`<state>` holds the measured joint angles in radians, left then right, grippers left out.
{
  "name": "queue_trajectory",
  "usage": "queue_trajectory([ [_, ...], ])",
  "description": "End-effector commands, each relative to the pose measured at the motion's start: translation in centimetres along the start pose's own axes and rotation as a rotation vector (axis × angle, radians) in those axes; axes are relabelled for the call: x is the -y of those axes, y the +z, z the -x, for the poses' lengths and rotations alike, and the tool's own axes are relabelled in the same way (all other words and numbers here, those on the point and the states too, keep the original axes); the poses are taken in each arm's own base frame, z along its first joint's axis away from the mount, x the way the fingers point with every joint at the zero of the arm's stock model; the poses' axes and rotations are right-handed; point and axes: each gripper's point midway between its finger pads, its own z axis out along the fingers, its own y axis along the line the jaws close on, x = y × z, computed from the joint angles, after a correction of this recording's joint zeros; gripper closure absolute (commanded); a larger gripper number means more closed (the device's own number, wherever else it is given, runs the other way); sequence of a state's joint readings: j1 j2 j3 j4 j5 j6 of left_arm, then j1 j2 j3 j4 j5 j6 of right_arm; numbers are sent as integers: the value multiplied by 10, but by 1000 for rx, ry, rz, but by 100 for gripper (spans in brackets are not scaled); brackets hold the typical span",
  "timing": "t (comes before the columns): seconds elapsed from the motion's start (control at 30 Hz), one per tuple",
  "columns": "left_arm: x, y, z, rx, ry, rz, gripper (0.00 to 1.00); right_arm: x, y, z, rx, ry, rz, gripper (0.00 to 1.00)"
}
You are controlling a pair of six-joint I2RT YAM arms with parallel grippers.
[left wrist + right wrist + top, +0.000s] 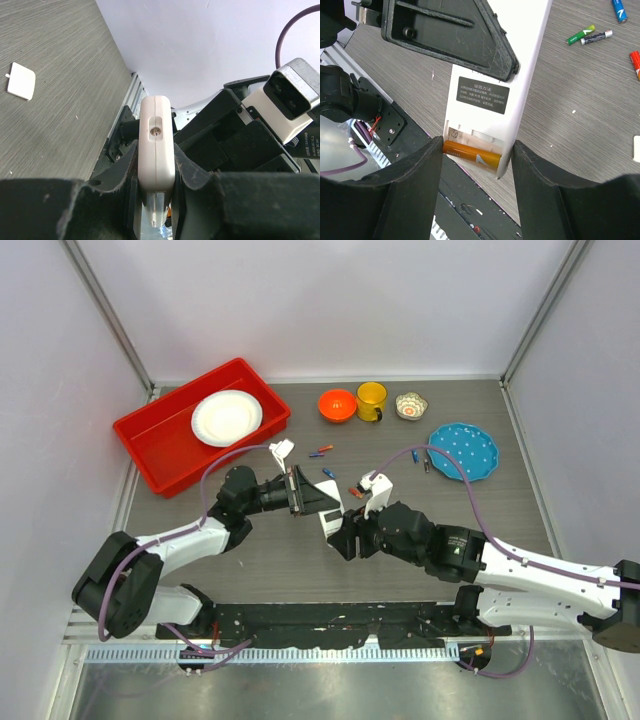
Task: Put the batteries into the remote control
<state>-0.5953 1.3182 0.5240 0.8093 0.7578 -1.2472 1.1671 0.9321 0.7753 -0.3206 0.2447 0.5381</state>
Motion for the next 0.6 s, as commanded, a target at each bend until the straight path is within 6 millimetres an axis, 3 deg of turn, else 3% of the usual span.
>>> queue_trajectory([
  [0.0,29,-4,5,13,64,-81,100,7,0,-1,4,-2,-24,54],
  [0.33,41,-3,10,14,74,-104,100,16,5,-12,-43,-38,-69,57],
  [0.43,43,-3,12,17,75,-108,100,20,7,-14,-54,-34,-90,67],
  [0.5,45,-3,12,15,75,-112,100,22,9,-17,-69,-34,-100,80],
  [0.57,45,-2,12,13,72,-112,100,22,10,-18,-76,-34,-103,83],
])
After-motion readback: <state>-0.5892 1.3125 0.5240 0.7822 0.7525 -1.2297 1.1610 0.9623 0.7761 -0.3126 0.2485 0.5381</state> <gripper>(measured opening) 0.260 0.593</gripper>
